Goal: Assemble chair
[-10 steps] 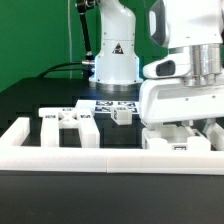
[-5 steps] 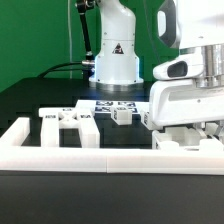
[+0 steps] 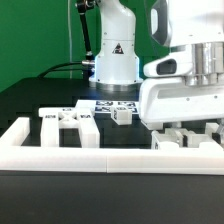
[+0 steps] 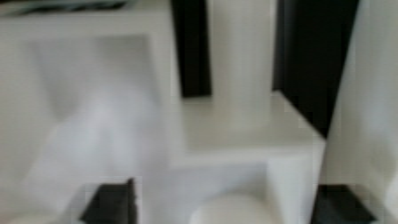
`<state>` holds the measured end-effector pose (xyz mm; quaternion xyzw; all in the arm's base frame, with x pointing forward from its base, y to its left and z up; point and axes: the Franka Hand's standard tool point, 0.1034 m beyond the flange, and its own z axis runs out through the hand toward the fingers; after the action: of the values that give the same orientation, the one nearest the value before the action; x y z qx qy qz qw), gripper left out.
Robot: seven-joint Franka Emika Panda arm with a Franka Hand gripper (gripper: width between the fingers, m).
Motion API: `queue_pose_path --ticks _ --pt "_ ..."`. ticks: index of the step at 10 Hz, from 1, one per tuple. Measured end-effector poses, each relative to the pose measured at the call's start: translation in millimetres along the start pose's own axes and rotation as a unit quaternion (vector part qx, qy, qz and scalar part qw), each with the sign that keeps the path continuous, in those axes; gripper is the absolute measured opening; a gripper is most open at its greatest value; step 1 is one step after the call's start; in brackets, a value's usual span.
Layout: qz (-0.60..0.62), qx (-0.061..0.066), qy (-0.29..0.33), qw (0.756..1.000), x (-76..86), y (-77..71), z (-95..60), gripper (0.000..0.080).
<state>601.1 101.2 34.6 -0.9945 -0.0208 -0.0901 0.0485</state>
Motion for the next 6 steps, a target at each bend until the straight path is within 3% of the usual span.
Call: queue_pose_path --ticks 1,2,4,6 --pt "-0.008 0.000 0.004 1.000 2.1 2.0 -7.0 0.0573" --pt "-0.021 -0.001 0.008 1.000 3.6 5.9 -16.8 0.0633" --pt "-0.044 -0.006 0.014 0.999 -3.2 16.9 -32.3 0.0645" --pt "-0.063 -0.010 0.024 0.998 -16.3 19.8 -32.1 0.0648"
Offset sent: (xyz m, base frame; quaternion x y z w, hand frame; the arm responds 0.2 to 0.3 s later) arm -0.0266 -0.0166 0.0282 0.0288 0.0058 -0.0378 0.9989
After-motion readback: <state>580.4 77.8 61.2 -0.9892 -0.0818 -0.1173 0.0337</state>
